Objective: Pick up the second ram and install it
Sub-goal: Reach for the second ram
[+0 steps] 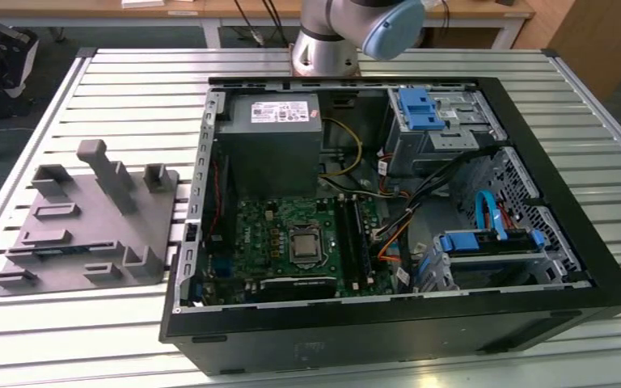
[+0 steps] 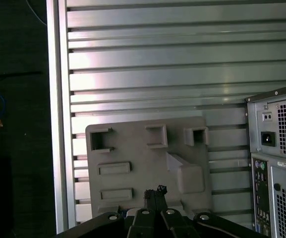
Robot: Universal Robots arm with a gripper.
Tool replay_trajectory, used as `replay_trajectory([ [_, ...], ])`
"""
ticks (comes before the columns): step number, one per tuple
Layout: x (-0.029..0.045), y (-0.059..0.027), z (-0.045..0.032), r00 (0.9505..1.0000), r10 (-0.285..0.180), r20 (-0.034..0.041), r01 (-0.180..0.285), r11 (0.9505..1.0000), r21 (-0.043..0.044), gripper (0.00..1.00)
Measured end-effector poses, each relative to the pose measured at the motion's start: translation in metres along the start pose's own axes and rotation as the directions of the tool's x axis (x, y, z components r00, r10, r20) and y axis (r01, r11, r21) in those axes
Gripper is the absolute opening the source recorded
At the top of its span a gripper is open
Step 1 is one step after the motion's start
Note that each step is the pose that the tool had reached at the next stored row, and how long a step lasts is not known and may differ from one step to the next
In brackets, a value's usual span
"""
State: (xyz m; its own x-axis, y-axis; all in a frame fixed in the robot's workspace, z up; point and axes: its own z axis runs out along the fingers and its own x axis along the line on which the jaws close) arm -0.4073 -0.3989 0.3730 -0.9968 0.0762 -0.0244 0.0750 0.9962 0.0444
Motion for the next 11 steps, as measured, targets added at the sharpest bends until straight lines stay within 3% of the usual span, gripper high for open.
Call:
replay_trajectory([
  [7,0.0004,-0.0002,0.0004,1.0000,0.000,0.0002,0.000,1.0000,-0.0003,0.10],
  [11,0.0042,-0.0023,0.0016,1.0000,0.000,0.0000,0.000,1.0000,-0.0001,0.10],
])
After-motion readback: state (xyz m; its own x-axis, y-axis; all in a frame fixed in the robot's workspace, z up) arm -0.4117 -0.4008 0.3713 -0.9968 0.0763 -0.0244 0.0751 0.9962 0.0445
